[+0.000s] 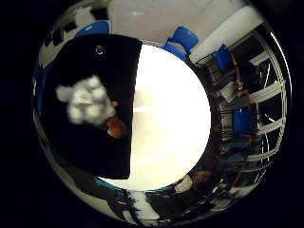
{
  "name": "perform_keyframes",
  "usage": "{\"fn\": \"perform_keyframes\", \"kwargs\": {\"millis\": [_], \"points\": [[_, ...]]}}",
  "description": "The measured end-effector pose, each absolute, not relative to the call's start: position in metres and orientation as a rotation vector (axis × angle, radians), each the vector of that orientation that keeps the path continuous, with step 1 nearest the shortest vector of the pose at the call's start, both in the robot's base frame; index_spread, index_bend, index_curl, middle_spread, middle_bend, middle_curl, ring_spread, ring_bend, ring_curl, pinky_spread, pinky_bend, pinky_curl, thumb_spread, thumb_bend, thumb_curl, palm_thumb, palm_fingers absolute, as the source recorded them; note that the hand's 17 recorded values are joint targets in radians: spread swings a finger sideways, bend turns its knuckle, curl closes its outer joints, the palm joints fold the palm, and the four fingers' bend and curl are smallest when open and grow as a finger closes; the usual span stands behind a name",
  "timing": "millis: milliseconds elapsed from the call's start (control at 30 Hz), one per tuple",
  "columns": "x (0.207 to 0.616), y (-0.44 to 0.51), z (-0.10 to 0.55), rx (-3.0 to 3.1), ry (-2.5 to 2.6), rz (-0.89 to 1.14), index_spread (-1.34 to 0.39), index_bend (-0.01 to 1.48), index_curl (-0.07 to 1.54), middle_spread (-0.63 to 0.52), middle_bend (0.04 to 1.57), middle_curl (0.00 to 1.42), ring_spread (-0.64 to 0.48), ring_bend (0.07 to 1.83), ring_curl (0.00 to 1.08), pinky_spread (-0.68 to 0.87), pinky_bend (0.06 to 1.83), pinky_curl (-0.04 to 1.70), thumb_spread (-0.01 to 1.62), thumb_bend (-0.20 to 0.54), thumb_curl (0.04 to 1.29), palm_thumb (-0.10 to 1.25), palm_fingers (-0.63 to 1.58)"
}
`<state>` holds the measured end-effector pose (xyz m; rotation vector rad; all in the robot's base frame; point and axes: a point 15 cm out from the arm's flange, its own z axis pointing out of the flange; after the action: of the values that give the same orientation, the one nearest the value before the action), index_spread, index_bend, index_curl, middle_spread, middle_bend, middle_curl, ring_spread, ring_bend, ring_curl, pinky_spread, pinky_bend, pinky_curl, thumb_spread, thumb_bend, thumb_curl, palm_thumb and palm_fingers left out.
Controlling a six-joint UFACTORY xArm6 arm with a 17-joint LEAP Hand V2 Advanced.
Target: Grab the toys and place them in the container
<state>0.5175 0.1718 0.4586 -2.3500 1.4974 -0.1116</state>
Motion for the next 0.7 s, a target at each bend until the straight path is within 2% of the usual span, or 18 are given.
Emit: {"fn": "perform_keyframes", "kwargs": {"millis": [167,433,700], "points": [[0.515,0.171,0.457,-2.372,1.481,-0.103,-0.50,0.29,0.46,-0.11,0.48,0.41,0.07,0.58,0.31,0.51,0.44,0.52,1.19,-0.019,0.41,0.64,0.25],[0.501,0.167,0.474,-2.386,1.445,-0.122,-0.49,0.22,0.40,-0.09,0.36,0.35,0.12,0.46,0.24,0.53,0.33,0.42,1.19,-0.018,0.39,0.64,0.32],[0.483,0.130,0.522,-2.323,1.445,-0.222,-0.48,0.18,0.37,-0.09,0.31,0.33,0.12,0.39,0.20,0.52,0.28,0.36,1.18,-0.018,0.38,0.64,0.38]]}}
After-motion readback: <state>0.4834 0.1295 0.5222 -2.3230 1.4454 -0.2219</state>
